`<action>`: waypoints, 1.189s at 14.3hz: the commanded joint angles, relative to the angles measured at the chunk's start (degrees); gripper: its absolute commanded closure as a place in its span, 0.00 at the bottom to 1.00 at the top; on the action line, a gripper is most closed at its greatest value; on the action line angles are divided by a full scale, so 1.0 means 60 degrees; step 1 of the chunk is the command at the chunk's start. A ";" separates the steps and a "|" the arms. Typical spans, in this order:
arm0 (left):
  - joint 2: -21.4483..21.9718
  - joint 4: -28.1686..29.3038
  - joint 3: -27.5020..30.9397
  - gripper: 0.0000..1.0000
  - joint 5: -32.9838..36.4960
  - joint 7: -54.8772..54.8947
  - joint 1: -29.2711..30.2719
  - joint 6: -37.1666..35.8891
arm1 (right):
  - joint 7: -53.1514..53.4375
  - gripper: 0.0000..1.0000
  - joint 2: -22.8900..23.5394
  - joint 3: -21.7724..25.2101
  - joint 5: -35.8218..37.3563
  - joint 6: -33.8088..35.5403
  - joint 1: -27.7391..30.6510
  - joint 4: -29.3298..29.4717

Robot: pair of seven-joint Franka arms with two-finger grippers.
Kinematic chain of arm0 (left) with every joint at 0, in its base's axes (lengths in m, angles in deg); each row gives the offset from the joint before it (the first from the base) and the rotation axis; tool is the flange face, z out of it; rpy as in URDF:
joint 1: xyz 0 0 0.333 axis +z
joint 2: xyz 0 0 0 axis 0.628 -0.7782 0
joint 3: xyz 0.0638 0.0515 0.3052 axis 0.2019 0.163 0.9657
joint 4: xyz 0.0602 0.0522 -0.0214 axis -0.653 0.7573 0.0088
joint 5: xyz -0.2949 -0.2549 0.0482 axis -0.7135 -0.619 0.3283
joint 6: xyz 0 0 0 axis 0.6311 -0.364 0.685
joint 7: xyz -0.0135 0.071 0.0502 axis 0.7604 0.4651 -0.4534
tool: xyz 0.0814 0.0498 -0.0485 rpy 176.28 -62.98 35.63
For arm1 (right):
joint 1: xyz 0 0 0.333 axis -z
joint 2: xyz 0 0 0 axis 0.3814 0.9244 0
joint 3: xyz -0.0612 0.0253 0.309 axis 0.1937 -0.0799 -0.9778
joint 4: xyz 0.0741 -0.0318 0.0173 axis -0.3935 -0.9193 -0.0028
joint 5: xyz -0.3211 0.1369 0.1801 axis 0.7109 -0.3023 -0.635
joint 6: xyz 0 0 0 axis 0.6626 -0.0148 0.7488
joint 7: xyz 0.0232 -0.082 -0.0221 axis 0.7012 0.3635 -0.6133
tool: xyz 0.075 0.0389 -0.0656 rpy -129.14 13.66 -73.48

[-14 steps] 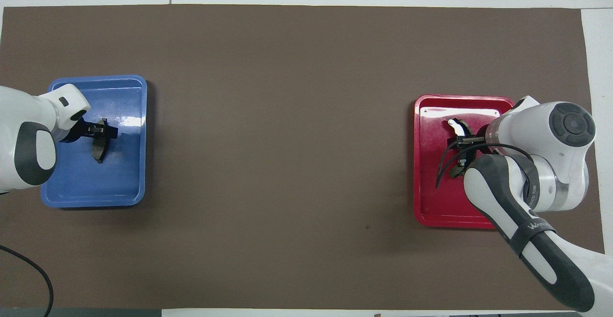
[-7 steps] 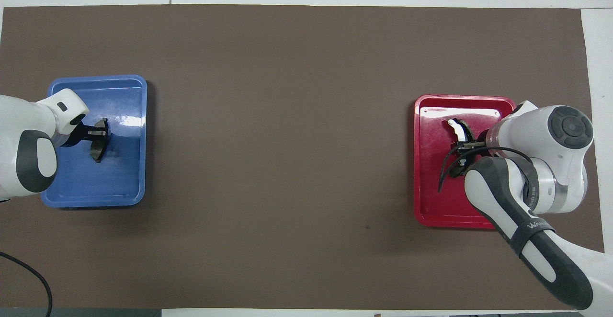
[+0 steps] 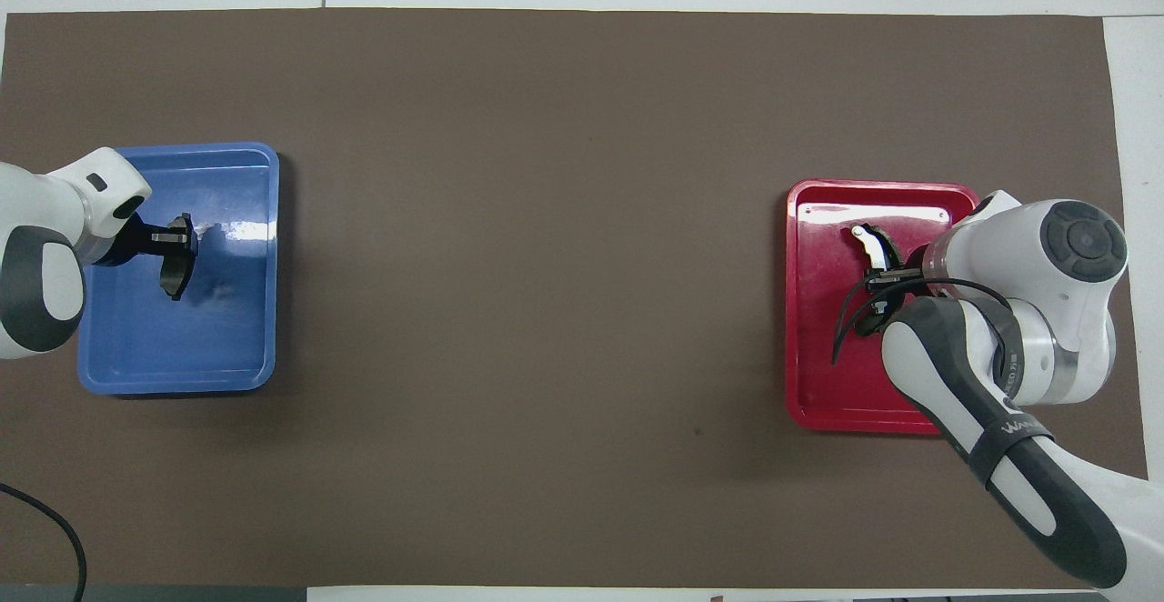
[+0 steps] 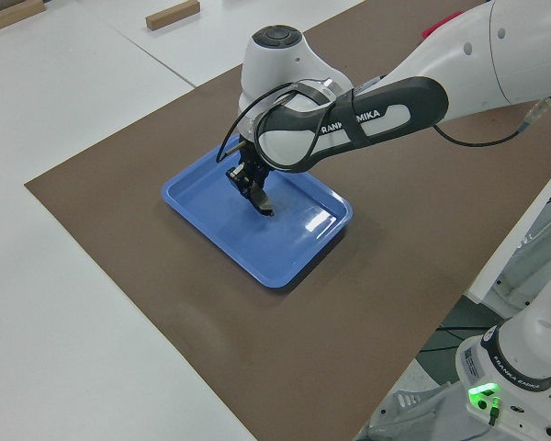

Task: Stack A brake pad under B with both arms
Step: 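Close the left gripper on its pad while the right gripper grips its pad, then carry the dark pad toward the table center while the right gripper lifts its pad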

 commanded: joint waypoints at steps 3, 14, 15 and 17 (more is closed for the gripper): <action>0.0141 -0.1410 0.0044 0.91 0.0165 -0.2049 -0.1630 -0.2472 | -0.0268 0.71 0.0242 -0.0102 -0.0328 0.2869 -0.0016 0.2790; -0.1234 -0.1427 0.0014 0.95 0.0165 -0.8119 -0.6350 -0.0195 | -0.0107 0.71 0.0317 -0.0146 -0.0739 0.4736 -0.0485 0.4760; -0.1410 -0.1398 0.0014 0.95 0.0165 -0.8148 -0.6510 0.0041 | -0.0107 0.71 0.0317 -0.0146 -0.0739 0.4736 -0.0485 0.4760; -0.1689 -0.1398 -0.0015 0.89 0.0165 -0.8149 -0.6701 0.0320 | -0.0092 0.71 0.0331 -0.0146 -0.0739 0.4751 -0.0485 0.4760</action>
